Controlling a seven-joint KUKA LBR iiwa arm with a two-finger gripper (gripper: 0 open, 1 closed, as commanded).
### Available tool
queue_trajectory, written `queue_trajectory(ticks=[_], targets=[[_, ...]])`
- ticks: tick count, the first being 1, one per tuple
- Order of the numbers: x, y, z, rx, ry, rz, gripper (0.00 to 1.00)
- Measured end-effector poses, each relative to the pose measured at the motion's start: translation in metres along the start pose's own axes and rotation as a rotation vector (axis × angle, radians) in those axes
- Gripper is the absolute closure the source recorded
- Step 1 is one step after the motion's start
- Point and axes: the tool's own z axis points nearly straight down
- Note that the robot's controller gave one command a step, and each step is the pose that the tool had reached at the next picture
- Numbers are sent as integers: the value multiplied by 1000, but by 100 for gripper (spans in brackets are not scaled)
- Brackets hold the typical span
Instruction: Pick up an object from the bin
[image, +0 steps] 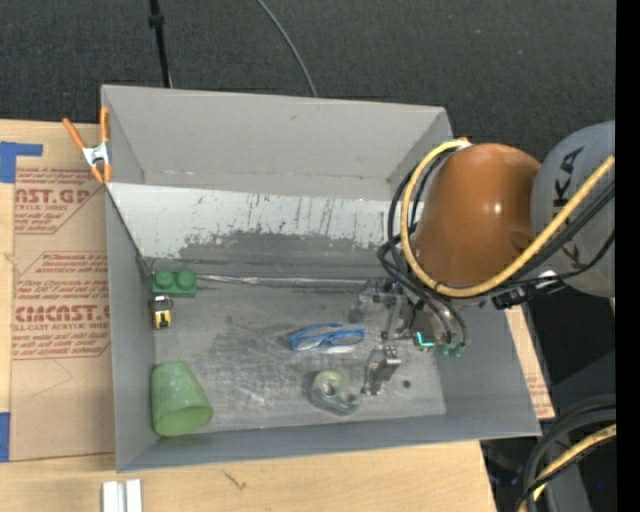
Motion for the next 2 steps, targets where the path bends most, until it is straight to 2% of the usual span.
queue_trajectory(ticks=[1, 2], targets=[[-67, -35, 149, 0, -15, -265, 0], [-100, -5, 118, -1, -16, -227, 0]])
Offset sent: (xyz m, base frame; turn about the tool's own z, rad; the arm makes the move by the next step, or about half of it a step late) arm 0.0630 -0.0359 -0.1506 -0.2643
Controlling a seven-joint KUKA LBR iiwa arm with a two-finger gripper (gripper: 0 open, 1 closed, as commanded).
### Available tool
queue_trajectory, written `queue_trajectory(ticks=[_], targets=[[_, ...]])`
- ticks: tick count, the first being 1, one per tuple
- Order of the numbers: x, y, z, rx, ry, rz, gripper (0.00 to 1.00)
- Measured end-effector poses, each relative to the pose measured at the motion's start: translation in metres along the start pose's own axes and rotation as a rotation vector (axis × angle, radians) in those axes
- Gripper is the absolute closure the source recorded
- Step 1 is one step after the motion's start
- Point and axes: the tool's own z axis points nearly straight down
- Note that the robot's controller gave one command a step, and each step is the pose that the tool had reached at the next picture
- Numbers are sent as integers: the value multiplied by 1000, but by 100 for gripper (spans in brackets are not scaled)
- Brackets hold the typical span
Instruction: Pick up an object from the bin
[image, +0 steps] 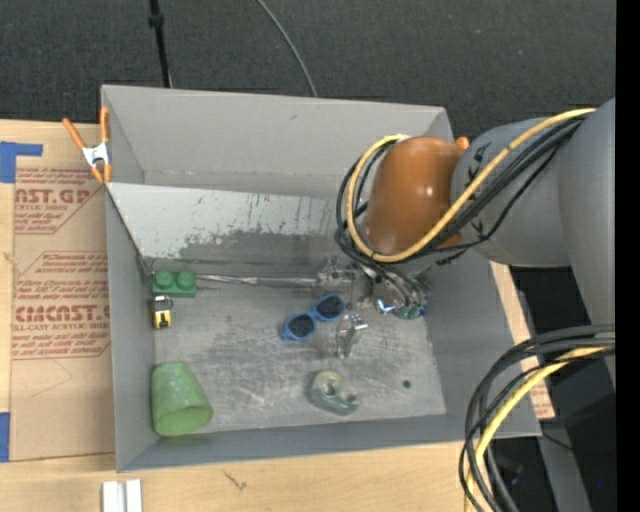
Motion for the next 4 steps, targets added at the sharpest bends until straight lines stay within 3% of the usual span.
queue_trajectory(ticks=[1, 2, 3, 4], targets=[[-6, -10, -8, 1, 5, 41, 0], [-6, -11, 29, 1, -2, 130, 0], [-8, -11, 27, 1, 2, 130, 0], [-9, -11, 25, 1, 2, 130, 100]])
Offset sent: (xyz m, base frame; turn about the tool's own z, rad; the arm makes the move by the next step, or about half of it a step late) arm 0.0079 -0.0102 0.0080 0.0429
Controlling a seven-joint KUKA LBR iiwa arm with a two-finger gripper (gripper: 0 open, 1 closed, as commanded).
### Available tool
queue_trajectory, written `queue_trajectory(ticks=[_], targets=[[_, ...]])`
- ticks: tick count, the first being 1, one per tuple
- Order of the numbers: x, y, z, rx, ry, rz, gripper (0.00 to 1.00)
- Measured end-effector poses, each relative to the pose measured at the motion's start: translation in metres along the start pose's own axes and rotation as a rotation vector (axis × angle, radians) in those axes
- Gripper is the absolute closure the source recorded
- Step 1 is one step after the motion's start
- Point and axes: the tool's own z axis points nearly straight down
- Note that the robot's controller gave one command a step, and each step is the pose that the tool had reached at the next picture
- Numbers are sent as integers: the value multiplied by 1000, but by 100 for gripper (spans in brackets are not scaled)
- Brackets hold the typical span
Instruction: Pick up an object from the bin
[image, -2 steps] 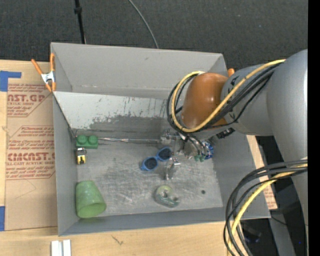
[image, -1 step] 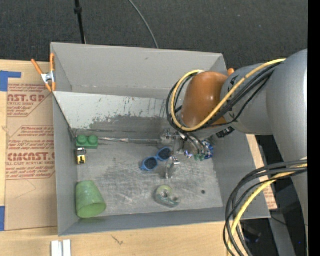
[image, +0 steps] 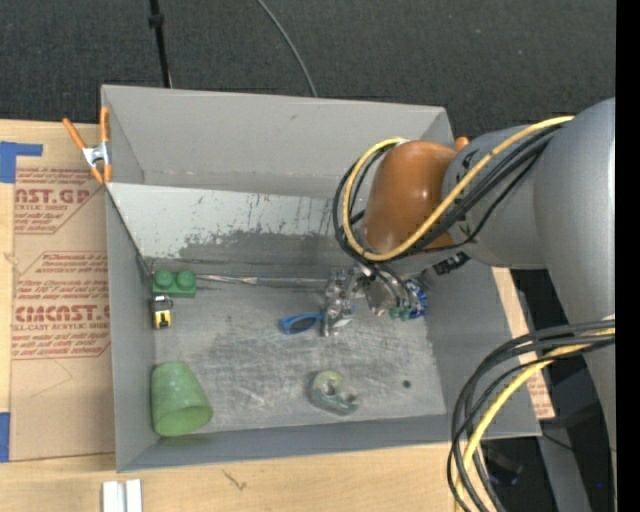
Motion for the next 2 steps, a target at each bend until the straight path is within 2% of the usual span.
queue_trajectory(ticks=[1, 2], targets=[[-1, 1, -9, 0, 3, -1, 100], [-4, 1, -90, 2, -4, -1, 100]])
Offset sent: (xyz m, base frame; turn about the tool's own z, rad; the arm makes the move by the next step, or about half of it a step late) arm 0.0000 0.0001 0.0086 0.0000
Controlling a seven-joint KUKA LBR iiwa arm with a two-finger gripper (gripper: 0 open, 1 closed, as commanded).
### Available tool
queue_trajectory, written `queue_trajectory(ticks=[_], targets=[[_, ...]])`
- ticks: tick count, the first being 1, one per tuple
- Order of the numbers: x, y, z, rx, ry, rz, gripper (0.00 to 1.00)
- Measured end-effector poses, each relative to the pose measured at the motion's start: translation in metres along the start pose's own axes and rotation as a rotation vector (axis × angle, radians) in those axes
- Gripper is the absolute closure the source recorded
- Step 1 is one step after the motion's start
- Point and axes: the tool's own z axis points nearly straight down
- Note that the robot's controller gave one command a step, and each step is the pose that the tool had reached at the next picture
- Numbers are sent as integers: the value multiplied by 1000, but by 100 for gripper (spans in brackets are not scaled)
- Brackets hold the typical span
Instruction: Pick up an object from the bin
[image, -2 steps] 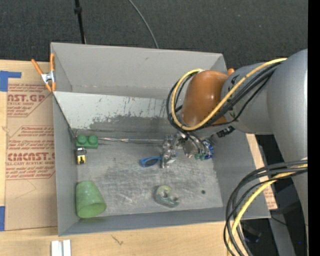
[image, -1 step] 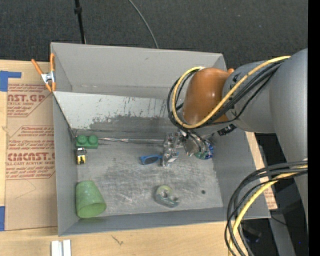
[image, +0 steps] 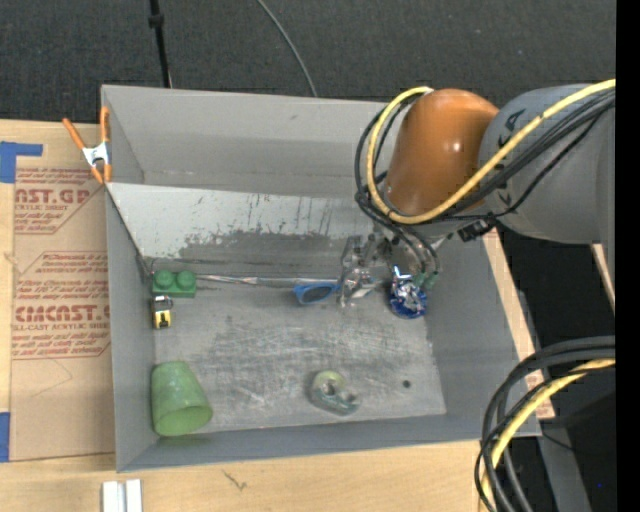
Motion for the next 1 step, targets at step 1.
queue_trajectory(ticks=[1], targets=[[-1, 0, -5, -1, 7, 0, 100]])
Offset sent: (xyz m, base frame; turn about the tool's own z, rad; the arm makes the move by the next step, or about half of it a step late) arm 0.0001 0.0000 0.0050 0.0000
